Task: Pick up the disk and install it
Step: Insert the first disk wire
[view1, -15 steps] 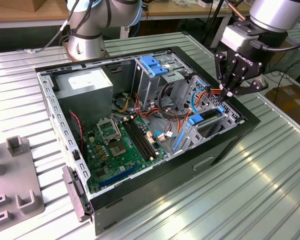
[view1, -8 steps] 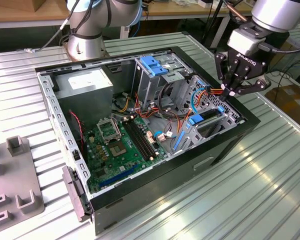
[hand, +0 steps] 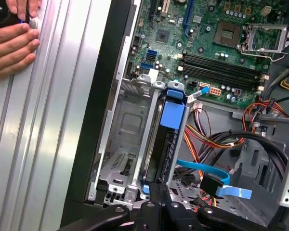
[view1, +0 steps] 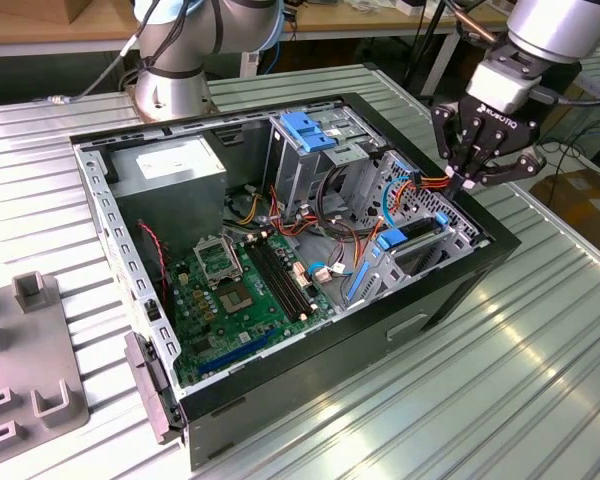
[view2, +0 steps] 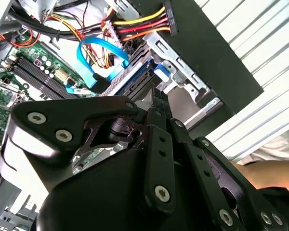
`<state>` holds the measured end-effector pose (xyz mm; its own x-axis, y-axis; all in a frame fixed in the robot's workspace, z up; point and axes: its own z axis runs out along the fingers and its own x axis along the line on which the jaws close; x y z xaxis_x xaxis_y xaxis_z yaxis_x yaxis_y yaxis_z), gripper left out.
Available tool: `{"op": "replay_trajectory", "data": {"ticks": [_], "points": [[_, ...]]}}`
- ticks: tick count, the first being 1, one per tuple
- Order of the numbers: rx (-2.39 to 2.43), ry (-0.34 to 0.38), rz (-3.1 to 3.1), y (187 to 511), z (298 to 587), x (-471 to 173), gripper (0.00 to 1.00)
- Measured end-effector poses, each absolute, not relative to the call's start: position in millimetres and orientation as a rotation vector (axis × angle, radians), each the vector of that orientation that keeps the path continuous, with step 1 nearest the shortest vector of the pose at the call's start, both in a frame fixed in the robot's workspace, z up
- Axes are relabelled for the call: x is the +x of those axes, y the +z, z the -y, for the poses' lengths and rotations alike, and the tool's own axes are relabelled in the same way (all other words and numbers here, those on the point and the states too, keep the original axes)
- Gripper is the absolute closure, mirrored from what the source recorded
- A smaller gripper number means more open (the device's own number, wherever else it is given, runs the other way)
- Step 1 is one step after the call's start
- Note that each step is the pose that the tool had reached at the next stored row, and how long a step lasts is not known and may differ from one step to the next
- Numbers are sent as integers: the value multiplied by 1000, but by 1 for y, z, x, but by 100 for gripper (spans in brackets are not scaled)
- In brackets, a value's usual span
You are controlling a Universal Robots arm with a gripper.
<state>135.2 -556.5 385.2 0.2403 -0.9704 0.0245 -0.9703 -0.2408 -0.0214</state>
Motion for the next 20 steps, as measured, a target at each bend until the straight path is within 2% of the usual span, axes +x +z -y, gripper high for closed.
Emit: {"op": "replay_trajectory", "data": {"ticks": [9,10,16,17,20], "points": [[-2512,-51,-1882,385,551,149,89],[-2517,-51,-1875,385,550,150,83],[-2539,-51,-1845,385,550,154,82],[-2548,-51,-1832,385,550,154,75],[-2590,-51,-1770,385,550,155,75]]}}
